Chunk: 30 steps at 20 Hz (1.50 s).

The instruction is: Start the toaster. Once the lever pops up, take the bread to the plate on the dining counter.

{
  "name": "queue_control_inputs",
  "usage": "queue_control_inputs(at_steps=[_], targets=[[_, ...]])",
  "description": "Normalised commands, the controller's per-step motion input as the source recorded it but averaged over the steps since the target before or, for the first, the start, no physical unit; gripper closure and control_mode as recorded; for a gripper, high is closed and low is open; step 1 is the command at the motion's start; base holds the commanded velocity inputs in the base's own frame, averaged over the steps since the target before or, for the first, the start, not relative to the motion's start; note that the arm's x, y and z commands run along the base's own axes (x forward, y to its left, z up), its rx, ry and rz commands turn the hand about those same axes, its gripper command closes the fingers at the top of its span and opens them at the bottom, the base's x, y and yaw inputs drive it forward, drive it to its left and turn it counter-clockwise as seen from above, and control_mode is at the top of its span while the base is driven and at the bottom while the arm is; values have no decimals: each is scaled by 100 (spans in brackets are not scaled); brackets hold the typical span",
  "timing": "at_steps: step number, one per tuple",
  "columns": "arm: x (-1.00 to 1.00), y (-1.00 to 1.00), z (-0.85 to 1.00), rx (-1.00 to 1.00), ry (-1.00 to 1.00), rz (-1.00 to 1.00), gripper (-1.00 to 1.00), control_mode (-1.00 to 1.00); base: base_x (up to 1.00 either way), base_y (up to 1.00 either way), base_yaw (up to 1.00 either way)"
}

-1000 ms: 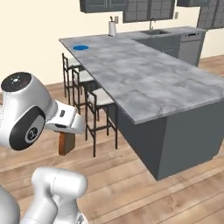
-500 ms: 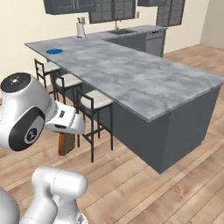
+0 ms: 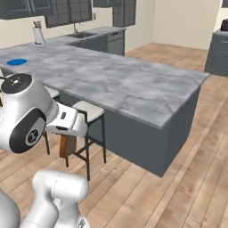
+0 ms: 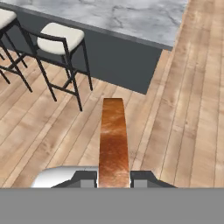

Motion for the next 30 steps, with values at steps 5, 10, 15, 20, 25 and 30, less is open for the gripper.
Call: queue_control_inputs(at_steps=[5,10,15,20,25,30], targets=[[0,0,0,0,0,0,100,100,31,100,-41],[0,0,0,0,0,0,100,100,41,100,-36],[0,0,0,0,0,0,100,100,48,100,-31],[0,0,0,0,0,0,100,100,60,100,-24],[0,0,0,0,0,0,100,100,81,100,-16],[0,0,0,0,0,0,100,100,77,100,-9]])
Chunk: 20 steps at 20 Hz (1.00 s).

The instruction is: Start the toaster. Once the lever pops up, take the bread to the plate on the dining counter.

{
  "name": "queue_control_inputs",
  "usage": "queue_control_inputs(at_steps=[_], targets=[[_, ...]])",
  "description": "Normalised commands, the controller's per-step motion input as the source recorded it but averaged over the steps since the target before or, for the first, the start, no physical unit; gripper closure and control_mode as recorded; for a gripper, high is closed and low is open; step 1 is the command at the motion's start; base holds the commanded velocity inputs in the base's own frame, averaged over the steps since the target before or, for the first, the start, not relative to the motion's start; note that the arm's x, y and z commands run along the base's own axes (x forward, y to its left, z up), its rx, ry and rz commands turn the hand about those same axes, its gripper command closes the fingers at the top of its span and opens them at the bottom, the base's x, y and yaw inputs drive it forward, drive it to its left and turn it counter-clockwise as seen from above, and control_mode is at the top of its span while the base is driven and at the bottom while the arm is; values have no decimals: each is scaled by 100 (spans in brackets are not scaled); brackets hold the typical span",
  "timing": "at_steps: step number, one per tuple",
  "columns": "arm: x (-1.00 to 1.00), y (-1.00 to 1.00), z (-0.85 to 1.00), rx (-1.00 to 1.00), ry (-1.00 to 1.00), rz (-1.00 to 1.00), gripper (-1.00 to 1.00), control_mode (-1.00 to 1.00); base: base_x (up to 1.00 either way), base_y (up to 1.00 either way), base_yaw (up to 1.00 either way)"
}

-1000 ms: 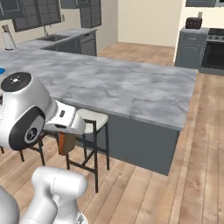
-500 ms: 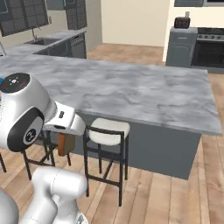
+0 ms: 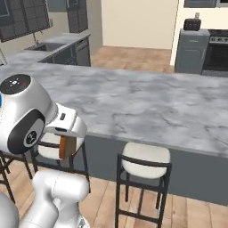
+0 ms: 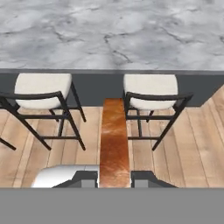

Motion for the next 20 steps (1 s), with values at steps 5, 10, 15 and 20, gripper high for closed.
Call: queue_control_inputs(at_steps=[5,10,15,20], targets=[[0,0,0,0,0,0,100,100,72,100,-4],[0,0,0,0,0,0,100,100,62,100,-2],[0,0,0,0,0,0,100,100,54,100,0],[0,0,0,0,0,0,100,100,8,100,0]])
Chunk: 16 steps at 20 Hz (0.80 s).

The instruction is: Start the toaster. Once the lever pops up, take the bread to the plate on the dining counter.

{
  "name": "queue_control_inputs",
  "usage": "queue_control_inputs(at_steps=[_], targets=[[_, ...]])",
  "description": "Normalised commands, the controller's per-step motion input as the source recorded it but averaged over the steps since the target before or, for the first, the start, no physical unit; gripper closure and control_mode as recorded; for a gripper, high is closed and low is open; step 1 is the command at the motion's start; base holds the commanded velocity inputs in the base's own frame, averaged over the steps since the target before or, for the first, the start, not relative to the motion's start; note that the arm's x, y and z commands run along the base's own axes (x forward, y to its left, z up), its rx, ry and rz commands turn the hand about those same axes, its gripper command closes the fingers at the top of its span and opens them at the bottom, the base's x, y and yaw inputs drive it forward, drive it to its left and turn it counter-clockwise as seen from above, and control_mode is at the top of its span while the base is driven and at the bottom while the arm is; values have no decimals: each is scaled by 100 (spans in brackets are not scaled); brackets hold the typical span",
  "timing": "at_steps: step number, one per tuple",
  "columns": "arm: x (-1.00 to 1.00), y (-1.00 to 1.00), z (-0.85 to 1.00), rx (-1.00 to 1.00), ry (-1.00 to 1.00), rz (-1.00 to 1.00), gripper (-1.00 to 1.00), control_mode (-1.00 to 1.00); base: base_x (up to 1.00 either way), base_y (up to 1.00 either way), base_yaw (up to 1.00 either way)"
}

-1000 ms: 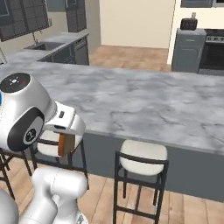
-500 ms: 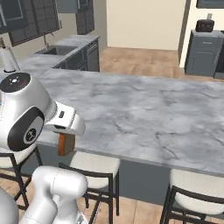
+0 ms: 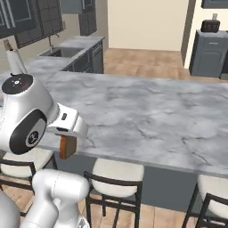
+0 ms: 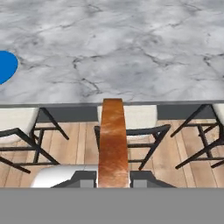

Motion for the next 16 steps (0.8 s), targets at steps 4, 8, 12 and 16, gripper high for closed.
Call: queue_control_inputs(at_steps=[4,8,12,16], targets=[[0,0,0,0,0,0,100,100,-8,100,0],[0,0,0,0,0,0,100,100,0,100,0],[0,0,0,0,0,0,100,100,0,98,0],[0,0,0,0,0,0,100,100,0,99,0]])
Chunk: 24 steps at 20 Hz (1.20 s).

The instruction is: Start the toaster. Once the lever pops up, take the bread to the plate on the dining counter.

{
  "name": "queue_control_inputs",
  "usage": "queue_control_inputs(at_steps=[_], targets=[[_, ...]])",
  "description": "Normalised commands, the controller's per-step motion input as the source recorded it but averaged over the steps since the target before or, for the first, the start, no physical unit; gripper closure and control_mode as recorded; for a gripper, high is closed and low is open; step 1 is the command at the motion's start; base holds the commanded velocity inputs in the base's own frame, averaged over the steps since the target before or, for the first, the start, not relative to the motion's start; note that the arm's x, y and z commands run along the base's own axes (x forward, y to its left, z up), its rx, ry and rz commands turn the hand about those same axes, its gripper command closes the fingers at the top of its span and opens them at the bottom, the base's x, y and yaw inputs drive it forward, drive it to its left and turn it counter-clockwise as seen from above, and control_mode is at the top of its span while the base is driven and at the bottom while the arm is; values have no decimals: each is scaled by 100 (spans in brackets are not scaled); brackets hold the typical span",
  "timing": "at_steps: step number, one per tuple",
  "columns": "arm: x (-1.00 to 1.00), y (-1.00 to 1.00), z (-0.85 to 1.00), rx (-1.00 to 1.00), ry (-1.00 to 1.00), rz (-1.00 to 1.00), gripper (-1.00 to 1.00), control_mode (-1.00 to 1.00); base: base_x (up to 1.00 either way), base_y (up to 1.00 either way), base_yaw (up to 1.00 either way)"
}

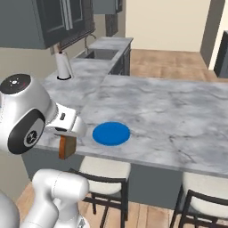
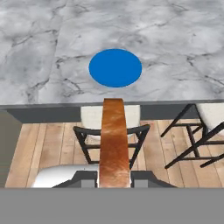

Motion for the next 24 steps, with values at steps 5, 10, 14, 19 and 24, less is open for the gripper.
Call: queue_control_inputs(at_steps=[5,10,14,19,24], targets=[[0,0,0,0,0,0,100,100,1,68,0],[2,1,-2,0,0,0,100,-100,6,14,0],[15,0,-12,1,1,0,100,-100,0,0,0],[14,-13,-22,10,0,0,100,-100,0,0,0],[29,-60,-20,25,0,3,100,-100,0,0,0]])
